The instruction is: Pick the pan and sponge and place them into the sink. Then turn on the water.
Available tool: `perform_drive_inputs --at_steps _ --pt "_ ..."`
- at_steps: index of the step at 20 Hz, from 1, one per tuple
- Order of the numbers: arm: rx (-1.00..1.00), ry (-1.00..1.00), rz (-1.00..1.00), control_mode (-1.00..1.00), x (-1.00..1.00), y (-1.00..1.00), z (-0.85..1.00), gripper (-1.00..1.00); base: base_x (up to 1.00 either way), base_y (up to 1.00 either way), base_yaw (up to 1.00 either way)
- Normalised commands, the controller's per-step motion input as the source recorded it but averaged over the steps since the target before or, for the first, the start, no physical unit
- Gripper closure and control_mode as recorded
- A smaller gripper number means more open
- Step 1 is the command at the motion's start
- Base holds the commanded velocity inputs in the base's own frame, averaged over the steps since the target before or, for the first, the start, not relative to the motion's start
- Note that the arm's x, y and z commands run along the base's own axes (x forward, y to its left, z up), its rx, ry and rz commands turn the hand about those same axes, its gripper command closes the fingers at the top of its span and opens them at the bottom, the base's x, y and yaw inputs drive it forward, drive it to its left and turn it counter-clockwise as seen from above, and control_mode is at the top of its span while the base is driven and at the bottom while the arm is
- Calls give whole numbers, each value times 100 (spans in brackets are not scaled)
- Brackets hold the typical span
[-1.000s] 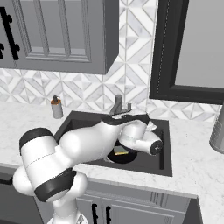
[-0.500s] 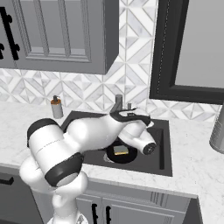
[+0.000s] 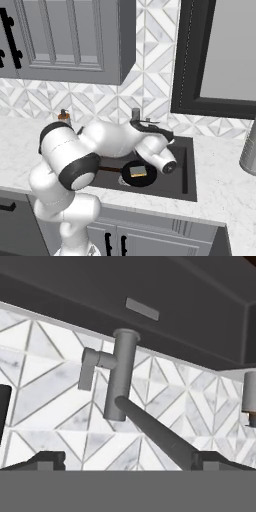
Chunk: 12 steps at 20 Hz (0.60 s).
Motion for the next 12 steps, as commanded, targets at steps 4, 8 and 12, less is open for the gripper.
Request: perform_drive_inputs --at_steps 4,8,12 --pt "5 0 1 -100 32 0 -2 -100 0 0 0" --pt "5 0 2 -100 29 0 -4 -100 0 0 0" --pt "3 0 3 -100 34 0 -10 -100 0 0 0"
